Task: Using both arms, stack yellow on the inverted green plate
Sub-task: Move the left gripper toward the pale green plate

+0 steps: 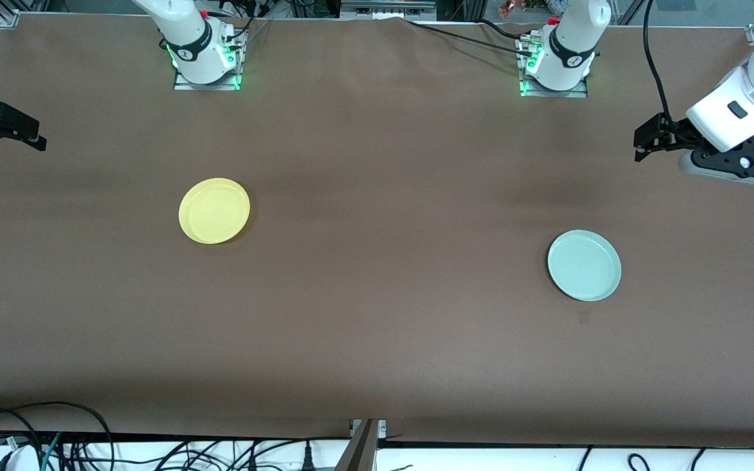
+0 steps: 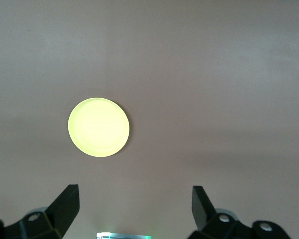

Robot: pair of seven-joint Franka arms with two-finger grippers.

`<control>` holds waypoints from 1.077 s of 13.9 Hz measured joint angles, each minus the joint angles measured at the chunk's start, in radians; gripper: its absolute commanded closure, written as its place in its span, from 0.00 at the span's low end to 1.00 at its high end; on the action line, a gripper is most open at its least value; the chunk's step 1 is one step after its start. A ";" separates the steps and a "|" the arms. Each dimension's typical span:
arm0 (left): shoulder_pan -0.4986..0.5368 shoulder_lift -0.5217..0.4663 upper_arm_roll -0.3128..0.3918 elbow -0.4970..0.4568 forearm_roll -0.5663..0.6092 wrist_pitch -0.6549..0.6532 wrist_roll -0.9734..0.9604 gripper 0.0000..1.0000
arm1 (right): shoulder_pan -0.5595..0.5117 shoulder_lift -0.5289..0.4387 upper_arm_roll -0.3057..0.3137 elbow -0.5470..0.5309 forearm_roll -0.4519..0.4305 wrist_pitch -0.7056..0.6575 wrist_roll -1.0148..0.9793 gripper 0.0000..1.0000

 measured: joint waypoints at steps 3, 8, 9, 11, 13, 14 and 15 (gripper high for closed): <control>0.000 0.003 0.000 0.001 0.000 0.000 0.001 0.00 | 0.000 0.000 0.000 0.000 0.000 0.000 0.000 0.00; -0.001 0.008 -0.005 0.001 0.000 0.000 0.001 0.00 | 0.001 0.000 0.000 0.000 0.000 0.000 0.000 0.00; -0.002 0.010 -0.006 0.001 0.000 0.000 0.001 0.00 | 0.001 0.001 0.000 0.000 0.000 0.000 0.000 0.00; -0.002 0.012 -0.007 0.001 0.000 0.000 0.001 0.00 | 0.001 0.001 0.000 0.000 0.000 0.000 0.000 0.00; -0.002 0.020 -0.007 0.001 0.005 0.000 0.001 0.00 | 0.001 0.001 0.000 0.000 0.000 0.000 0.000 0.00; -0.002 0.029 -0.007 0.001 0.014 0.000 0.001 0.00 | 0.001 0.001 0.000 0.000 0.000 0.000 0.000 0.00; -0.002 0.039 -0.007 0.001 0.021 0.000 0.001 0.00 | 0.001 0.001 0.000 0.000 0.000 0.000 0.000 0.00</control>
